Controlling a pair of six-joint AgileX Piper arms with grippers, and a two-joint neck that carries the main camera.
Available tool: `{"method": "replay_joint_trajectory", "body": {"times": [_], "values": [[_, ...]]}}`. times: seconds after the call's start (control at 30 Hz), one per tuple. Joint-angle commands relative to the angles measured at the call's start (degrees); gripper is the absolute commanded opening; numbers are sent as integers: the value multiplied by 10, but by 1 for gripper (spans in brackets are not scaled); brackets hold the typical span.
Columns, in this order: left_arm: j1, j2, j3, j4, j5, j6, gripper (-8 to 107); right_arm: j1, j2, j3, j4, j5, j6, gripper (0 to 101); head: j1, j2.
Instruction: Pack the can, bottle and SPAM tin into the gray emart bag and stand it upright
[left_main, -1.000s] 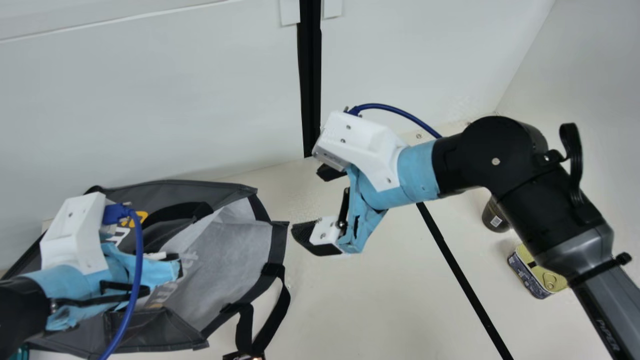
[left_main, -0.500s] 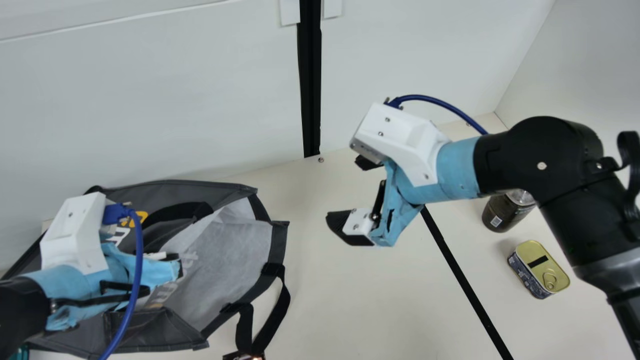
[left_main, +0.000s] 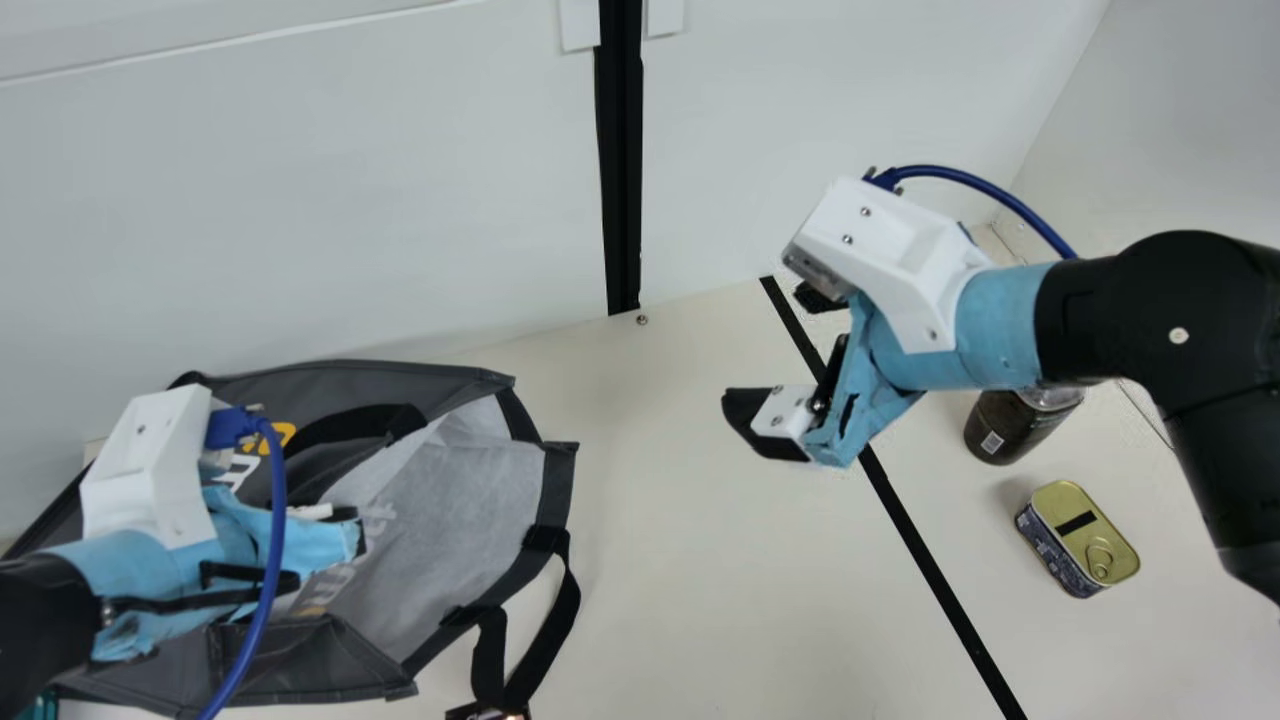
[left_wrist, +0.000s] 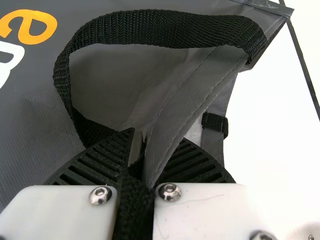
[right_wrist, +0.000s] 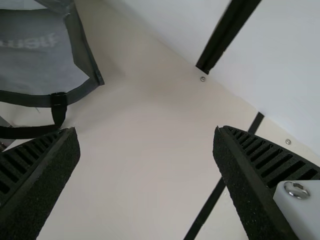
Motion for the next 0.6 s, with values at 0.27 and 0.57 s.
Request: {"method": "replay_joint_trajectory", "body": {"times": [0.27, 0.57], "values": [[0, 0, 0, 0, 0, 0, -8, -56, -3, -9, -13, 9, -12, 95, -14, -1], [0, 0, 0, 0, 0, 0, -8, -114, 2, -19, -25, 9, -35, 95, -14, -1]]}}
